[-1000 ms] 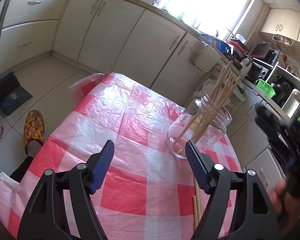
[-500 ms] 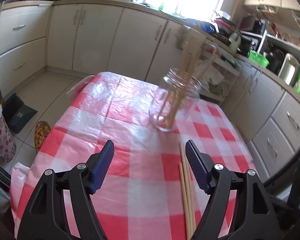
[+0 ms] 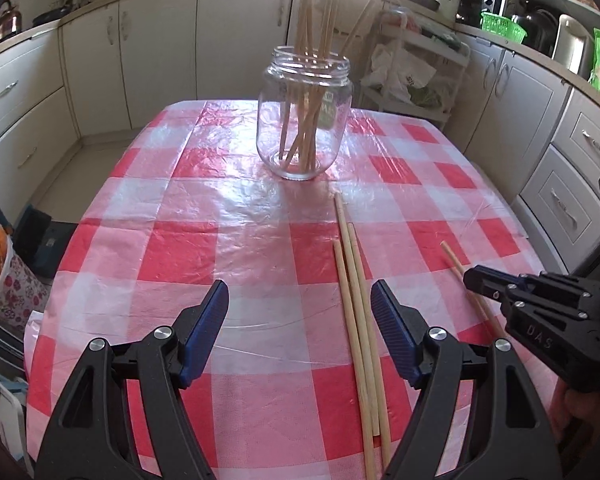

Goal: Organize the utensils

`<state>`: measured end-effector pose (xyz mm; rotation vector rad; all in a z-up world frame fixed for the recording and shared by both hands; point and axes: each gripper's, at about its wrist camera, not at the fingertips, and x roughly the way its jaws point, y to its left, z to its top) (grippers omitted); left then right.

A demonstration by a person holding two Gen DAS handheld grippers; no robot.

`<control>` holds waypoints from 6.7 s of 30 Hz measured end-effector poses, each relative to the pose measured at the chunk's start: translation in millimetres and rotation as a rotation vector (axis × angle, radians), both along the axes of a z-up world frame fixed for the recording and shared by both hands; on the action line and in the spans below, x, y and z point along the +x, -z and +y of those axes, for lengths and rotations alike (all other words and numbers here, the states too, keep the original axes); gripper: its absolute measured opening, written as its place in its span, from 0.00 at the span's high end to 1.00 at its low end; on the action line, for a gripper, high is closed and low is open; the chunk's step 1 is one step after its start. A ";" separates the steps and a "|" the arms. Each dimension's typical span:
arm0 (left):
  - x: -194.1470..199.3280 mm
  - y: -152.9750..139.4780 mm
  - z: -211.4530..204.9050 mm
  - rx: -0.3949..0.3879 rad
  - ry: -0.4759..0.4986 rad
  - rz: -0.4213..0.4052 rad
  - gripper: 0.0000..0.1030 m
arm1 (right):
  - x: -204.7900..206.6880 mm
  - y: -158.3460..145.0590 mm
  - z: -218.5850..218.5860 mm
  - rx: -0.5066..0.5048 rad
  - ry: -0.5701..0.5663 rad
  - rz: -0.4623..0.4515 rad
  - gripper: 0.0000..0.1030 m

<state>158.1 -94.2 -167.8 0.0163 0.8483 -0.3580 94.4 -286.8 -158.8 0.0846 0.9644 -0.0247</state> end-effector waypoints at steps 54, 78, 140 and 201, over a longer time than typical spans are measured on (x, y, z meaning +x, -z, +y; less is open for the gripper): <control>18.7 13.5 -40.6 0.104 0.150 0.092 0.95 | -3.1 6.0 -12.6 0.122 -0.021 0.009 0.95; 23.8 -24.4 -20.9 0.018 0.094 -0.043 0.95 | -3.2 -2.4 -29.1 0.294 0.036 -0.083 0.95; 172.3 -129.3 -13.9 -0.500 -0.191 -0.582 0.95 | 3.0 1.7 -46.3 0.468 0.080 -0.149 0.95; 131.6 -62.2 -25.2 -0.293 -0.121 -0.521 0.71 | 2.8 4.1 -47.7 0.478 0.081 -0.132 0.94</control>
